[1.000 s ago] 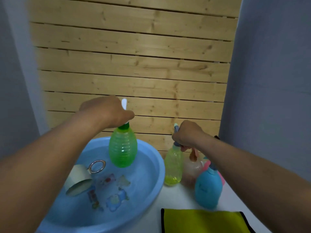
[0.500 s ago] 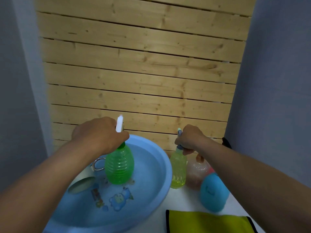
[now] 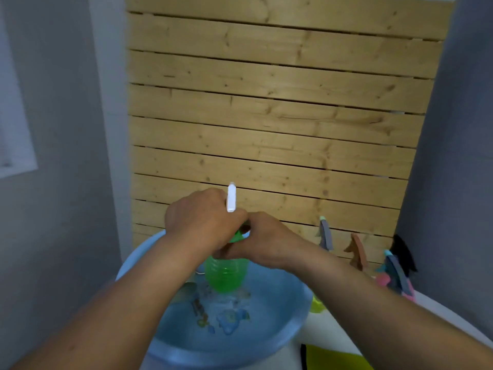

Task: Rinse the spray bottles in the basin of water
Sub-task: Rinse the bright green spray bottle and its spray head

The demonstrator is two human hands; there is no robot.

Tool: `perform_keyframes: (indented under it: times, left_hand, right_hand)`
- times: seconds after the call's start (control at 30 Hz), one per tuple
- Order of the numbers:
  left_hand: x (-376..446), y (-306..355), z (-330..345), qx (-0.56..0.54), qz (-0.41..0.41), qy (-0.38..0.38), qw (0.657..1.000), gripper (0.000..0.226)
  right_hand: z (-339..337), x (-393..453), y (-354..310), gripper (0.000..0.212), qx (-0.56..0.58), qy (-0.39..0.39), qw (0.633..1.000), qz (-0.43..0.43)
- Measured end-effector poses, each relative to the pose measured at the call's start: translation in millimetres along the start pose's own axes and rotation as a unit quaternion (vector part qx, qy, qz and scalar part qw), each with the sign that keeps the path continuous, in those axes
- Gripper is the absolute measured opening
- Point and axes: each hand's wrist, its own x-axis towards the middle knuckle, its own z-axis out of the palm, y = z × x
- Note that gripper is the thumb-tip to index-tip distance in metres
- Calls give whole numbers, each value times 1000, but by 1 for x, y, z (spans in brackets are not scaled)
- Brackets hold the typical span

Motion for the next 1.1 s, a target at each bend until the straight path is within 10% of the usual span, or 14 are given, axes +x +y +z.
perform_keyframes:
  times: [0.13, 0.33, 0.47, 0.63, 0.8, 1.0, 1.1]
  left_hand:
    - [-7, -14, 2, -41, -14, -6, 999, 45]
    - [-27, -60, 28, -427, -48, -128, 894, 71]
    - [-49, -82, 66, -399, -3, -192, 896, 121]
    - [-48, -86, 75, -517, -70, -124, 844, 90]
    - [-46, -82, 66, -676, -160, -182, 696, 60]
    - [-48, -83, 54, -605, -286, -265, 694, 77]
    - [-47, -84, 52, -636, -207, -250, 700, 84]
  right_hand:
    - [33, 19, -1, 11, 15, 159, 987, -11]
    - [25, 26, 5, 30, 296, 173, 936, 86]
    - [10, 30, 8, 31, 420, 168, 877, 164]
    - [2, 28, 18, 27, 498, 124, 835, 201]
    - [0, 21, 26, 22, 567, 48, 794, 216]
    - [17, 22, 32, 13, 537, 103, 812, 204]
    - [20, 22, 35, 10, 531, 108, 808, 230]
